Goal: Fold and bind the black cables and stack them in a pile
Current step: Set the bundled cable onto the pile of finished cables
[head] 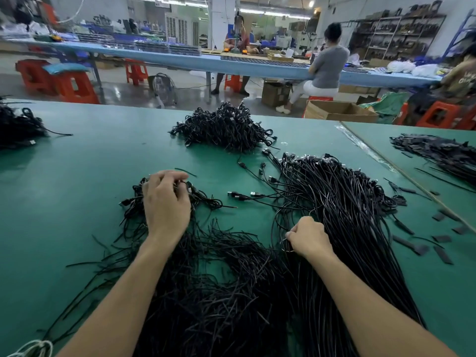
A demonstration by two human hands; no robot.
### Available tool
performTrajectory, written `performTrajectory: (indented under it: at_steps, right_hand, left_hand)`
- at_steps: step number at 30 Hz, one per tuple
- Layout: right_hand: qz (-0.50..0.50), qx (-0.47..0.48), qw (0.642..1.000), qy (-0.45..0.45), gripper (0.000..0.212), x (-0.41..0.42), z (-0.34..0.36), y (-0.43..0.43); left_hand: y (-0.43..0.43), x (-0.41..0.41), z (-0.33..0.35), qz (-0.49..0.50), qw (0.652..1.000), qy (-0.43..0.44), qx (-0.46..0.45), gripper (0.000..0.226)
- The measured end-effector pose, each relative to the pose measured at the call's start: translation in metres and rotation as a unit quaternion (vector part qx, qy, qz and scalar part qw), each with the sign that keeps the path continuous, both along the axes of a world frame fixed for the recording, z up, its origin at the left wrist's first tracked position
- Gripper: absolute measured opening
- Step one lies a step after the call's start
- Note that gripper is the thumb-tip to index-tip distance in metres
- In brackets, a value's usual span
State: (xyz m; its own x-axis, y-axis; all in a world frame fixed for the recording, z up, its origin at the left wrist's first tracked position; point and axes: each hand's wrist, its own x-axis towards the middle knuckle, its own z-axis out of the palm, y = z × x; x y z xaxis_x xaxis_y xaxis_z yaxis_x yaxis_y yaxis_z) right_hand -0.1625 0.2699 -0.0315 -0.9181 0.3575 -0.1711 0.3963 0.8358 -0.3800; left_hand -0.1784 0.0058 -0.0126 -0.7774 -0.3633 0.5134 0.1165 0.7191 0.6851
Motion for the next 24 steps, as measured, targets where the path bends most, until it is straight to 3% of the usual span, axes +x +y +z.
performTrajectory:
  at_steps: [3,6,9,11,15,17,19,21,24]
  right_hand:
    - [0.006,-0.049,0.999,0.000,0.016,-0.002,0.003,0.005]
    - [0.063,-0.142,0.986,0.060,0.012,0.006,0.017,0.000]
    - [0.128,-0.369,0.918,0.073,0.013,0.029,0.044,-0.020]
    - [0.208,-0.422,0.880,0.065,0.015,0.050,0.062,-0.032]
    - [0.390,-0.370,0.840,0.077,0.031,0.088,0.093,-0.048]
    - [0.409,-0.344,0.838,0.107,0.040,0.097,0.099,-0.046]
    - [0.362,-0.313,0.864,0.155,0.044,0.096,0.098,-0.034]
    - [0.267,-0.239,0.912,0.202,0.044,0.086,0.091,-0.017]
    - [0.131,-0.087,0.964,0.216,0.045,0.064,0.073,0.010]
  left_hand:
    - [0.017,0.011,0.004,-0.060,0.998,0.025,-0.011,0.014]
    - [0.030,0.019,0.007,-0.197,0.980,0.002,-0.007,0.024]
    - [0.049,0.029,0.008,-0.343,0.936,-0.062,-0.053,0.050]
    - [0.059,0.032,0.008,-0.383,0.916,-0.075,-0.090,0.055]
    - [0.064,0.033,0.005,-0.440,0.893,-0.086,-0.048,0.034]
    - [0.061,0.033,0.003,-0.379,0.920,-0.085,0.048,0.018]
    - [0.053,0.030,0.002,-0.269,0.950,-0.053,0.149,0.027]
    - [0.040,0.026,0.006,-0.170,0.962,0.013,0.214,0.035]
    - [0.020,0.024,0.017,-0.113,0.982,0.061,0.139,0.047]
